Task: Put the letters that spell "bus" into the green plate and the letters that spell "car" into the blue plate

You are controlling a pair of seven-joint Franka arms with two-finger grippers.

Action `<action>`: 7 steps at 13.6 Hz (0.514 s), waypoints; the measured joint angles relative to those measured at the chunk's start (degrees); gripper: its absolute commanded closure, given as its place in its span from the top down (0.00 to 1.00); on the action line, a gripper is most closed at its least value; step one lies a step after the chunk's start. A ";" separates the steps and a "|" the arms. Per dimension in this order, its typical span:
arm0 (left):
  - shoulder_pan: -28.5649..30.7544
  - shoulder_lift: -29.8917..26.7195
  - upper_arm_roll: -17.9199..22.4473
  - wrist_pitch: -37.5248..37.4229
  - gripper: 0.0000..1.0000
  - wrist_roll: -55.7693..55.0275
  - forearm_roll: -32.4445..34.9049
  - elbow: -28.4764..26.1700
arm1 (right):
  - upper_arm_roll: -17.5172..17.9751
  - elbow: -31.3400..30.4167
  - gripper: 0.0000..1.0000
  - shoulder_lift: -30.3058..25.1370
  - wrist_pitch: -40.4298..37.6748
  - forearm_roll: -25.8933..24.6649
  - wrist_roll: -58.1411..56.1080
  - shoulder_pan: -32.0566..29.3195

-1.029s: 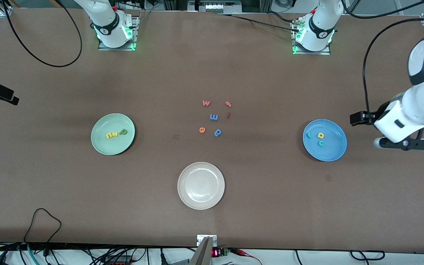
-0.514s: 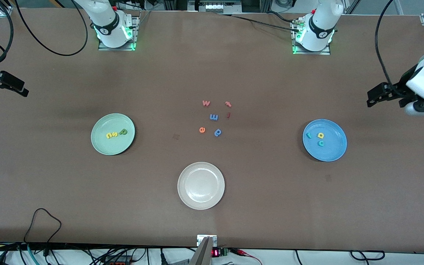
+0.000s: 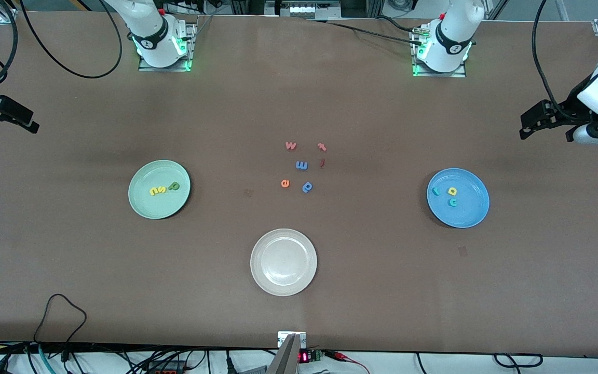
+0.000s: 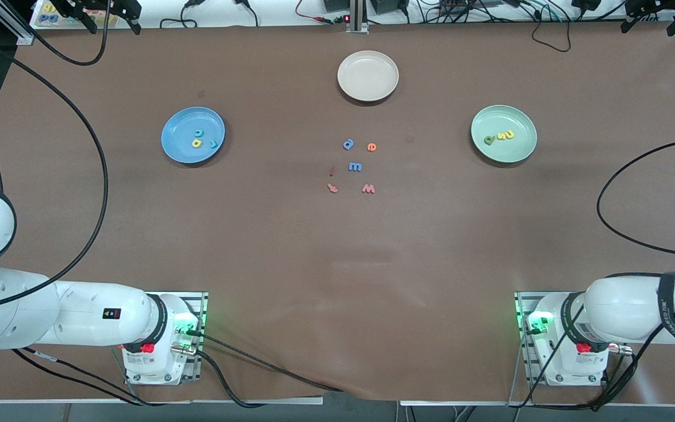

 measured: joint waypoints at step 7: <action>-0.22 0.00 -0.01 -0.21 1.00 0.12 0.00 -0.03 | 0.41 0.30 1.00 -0.64 -1.83 0.00 -0.15 0.06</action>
